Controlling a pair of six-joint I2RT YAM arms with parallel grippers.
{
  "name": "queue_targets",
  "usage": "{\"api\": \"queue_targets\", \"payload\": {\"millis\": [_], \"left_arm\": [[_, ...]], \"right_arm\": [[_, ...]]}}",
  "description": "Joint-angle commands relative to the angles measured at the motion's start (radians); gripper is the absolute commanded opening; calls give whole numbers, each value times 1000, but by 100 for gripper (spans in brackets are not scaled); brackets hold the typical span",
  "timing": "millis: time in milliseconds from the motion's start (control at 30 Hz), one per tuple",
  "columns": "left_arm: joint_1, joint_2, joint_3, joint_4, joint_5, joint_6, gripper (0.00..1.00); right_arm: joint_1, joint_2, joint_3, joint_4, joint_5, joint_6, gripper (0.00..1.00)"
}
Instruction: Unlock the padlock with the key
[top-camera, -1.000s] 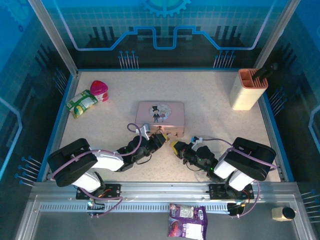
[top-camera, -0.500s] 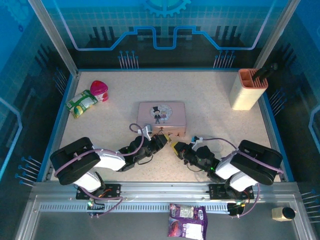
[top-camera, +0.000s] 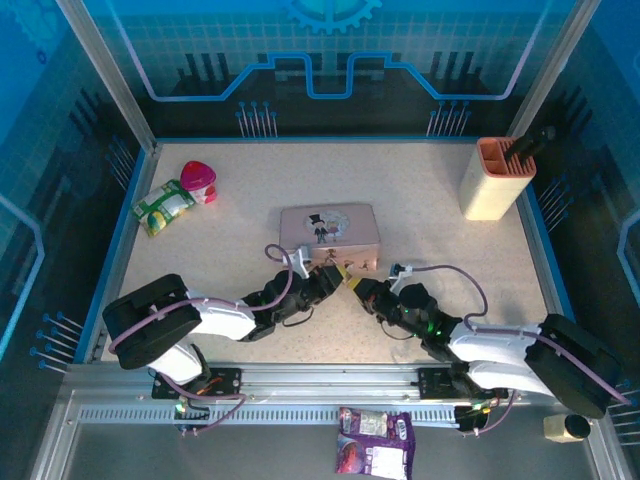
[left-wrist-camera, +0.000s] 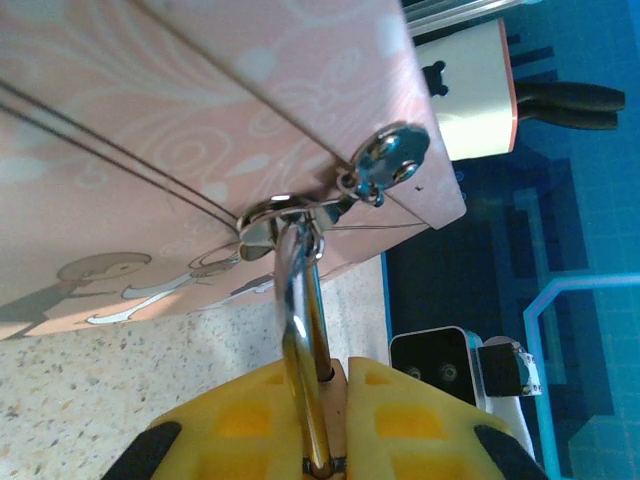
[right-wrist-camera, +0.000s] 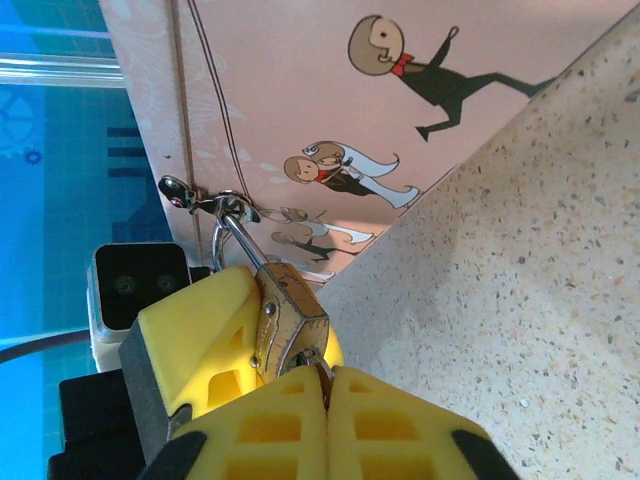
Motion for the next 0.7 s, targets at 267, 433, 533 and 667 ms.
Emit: {"api": "queue_targets", "payload": {"millis": [267,433,533,667], "left_arm": [[-28,-36,12,-25,62,5,0],[-3,-77,5,-124,38,5,0],[8,-100,-4,-157,33,4,0],[24,-124,-17,-171,32,5,0]], "right_arm": [[-150,-300,206,-724,-90,-480,56],[-138,-372,233,-842,-58,-799,46],[-51,-377,210,-771,-7,-989,44],[143,-337,176,-648,126,-1257,44]]}}
